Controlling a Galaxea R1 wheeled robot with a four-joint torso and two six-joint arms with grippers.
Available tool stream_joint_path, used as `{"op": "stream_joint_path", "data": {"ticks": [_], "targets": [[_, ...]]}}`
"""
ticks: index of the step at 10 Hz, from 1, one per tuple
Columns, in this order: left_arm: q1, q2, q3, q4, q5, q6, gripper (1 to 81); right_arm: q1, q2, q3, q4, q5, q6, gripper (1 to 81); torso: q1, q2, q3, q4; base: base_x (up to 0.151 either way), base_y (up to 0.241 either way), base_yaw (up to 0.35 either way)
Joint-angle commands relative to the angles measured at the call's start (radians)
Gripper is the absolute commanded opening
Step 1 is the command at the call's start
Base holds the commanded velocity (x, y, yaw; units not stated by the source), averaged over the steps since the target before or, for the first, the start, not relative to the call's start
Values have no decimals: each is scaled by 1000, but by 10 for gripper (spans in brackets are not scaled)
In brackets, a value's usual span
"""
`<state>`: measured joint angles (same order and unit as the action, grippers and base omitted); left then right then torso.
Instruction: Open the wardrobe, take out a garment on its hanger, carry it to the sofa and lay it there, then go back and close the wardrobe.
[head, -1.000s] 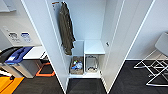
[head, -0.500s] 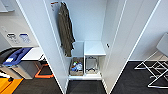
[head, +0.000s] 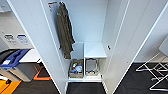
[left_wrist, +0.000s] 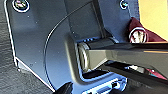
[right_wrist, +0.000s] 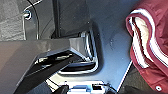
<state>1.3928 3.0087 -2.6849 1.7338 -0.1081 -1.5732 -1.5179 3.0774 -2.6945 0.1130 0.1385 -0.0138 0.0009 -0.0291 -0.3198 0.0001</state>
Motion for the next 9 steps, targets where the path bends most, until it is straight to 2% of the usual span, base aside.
{"op": "stream_joint_path", "data": {"ticks": [1,9], "targets": [[-24,-2,3,-2,31,-1,811,9,8,6,-7,-68,-3,811,0,0,0,0,111,0,0],[-22,-5,3,-2,31,-1,811,20,13,6,-10,-73,-5,811,1,0,0,0,101,0,0]]}}
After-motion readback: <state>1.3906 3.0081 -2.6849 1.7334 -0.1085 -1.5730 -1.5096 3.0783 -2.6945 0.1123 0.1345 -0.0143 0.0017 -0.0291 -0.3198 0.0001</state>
